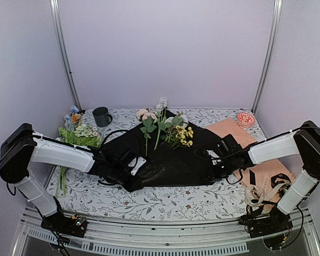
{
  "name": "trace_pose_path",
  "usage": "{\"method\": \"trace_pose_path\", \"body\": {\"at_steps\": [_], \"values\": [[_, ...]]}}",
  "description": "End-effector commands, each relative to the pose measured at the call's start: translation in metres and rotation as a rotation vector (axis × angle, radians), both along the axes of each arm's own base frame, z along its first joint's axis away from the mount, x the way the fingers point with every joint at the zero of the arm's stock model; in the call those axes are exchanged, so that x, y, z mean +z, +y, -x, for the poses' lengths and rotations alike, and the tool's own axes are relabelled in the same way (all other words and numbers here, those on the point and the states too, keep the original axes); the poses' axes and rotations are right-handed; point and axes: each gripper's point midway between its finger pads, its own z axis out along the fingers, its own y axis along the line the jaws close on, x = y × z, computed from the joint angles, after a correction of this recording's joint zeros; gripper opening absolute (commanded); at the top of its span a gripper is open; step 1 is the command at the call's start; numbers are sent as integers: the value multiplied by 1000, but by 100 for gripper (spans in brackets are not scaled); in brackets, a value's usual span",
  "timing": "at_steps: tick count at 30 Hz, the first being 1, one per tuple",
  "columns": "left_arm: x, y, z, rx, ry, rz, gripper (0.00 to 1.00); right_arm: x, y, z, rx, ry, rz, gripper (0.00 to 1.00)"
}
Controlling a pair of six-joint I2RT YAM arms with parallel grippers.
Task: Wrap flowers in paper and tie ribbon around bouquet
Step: Press the fold line of the 1/4-folded wrapping paper.
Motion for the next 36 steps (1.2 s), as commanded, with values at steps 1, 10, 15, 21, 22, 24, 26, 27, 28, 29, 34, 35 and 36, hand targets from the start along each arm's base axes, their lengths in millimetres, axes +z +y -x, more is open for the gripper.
{"method": "trace_pose_path", "body": {"at_steps": [1,10,15,21,22,24,26,27,28,29,34,35,36], "values": [[25,1,-6,-7,-38,51,19,-26,-32,24,-17,87,151,0],[14,-3,-17,1,-22,33,20,-30,-32,26,-12,97,154,0],[-18,33,-18,117,57,-51,19,-31,-35,28,-16,98,156,0],[-38,73,-9,233,115,-117,19,-33,-37,31,-19,105,157,0],[-39,77,-8,244,121,-118,19,-33,-37,32,-19,105,156,0],[-38,81,-4,262,133,-116,19,-33,-37,32,-20,106,155,0],[-39,88,2,289,149,-121,19,-33,-38,33,-22,103,159,0],[-41,94,5,312,154,-134,18,-33,-38,33,-22,103,158,0],[-42,102,5,351,151,-150,18,-32,-38,33,-23,101,157,0],[-43,110,5,389,151,-157,18,-32,-38,32,-24,100,155,0],[-42,139,6,563,169,-119,18,-30,-38,33,-25,95,150,0],[-41,144,6,590,166,-121,19,-30,-38,33,-25,95,151,0],[-38,145,5,602,161,-112,19,-30,-38,33,-26,95,151,0]]}}
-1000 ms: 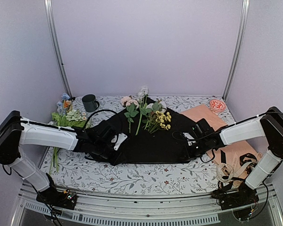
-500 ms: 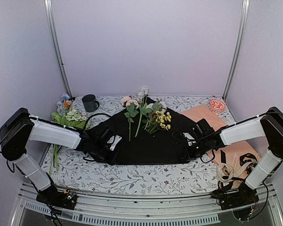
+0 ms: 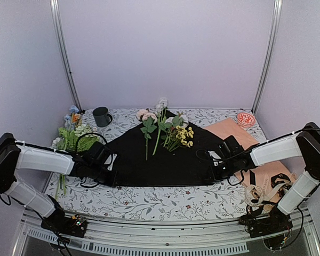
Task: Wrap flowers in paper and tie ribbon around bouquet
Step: Press the fold line of the 1/4-folded wrapping paper.
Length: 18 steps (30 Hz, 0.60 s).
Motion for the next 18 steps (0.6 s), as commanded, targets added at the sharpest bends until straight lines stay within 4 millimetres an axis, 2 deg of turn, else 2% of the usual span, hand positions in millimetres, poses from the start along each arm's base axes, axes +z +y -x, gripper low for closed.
{"method": "trace_pose_path", "body": {"at_steps": [1,7,10,13,15,18], "values": [[-25,54,25,174,120,-140,20,-29,-33,29,-26,107,141,0],[-15,66,19,246,89,-168,17,-29,-33,28,-28,100,145,0],[14,57,-1,258,-11,-158,16,-26,-32,25,-33,95,140,0],[58,19,-25,182,-151,-130,17,-24,-30,24,-33,94,142,0],[79,-21,-34,79,-210,-103,19,-23,-30,23,-36,93,150,0],[84,-84,-39,-118,-244,-68,22,-21,-29,20,-48,91,154,0]]}}
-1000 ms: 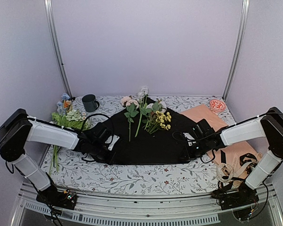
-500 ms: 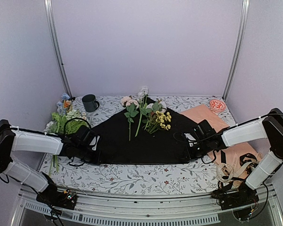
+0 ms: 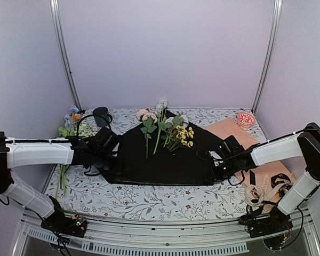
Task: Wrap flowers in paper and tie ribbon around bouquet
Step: Press the fold line of the 1/4-folded wrapping paper, then pick up the one-fourth-folded wrapping paper from the center of the board.
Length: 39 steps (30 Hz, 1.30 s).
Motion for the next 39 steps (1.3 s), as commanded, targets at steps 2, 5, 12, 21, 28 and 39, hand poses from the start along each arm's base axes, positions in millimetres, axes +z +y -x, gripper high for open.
{"method": "trace_pose_path", "body": {"at_steps": [2,5,12,21,28,39], "values": [[11,-106,-10,-331,-82,23,25,-21,-25,18,-48,91,147,0],[-5,-142,-13,-470,-83,1,28,-14,-24,14,-69,81,167,0],[-59,-160,-5,-647,17,-119,30,26,-23,-7,-160,-5,186,3],[-82,-155,1,-679,64,-160,30,86,-40,-6,-430,-31,81,33],[-92,-150,4,-697,85,-168,30,73,-42,33,-863,326,-175,43],[-94,-149,3,-717,91,-140,30,42,-14,23,-971,503,-25,42]]}}
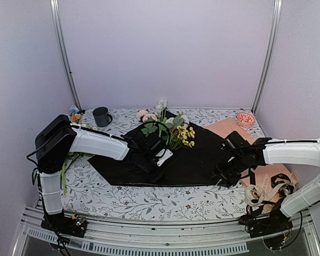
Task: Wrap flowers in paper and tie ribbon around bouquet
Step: Pick up the one-fourth-folded wrapping paper from the center of the board.
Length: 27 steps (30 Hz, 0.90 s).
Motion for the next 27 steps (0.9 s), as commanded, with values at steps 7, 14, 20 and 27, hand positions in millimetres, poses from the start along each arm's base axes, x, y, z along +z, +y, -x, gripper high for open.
{"method": "trace_pose_path", "body": {"at_steps": [7,14,20,27], "values": [[-26,11,12,-29,71,-40,30,-24,24,-7,-11,153,21,38],[-26,12,12,-22,79,-36,30,-41,12,-14,12,142,130,37],[-26,12,13,-27,81,-34,30,-51,-1,-6,7,156,178,28],[-21,10,12,-27,78,-22,30,-56,-4,-6,25,138,186,6]]}}
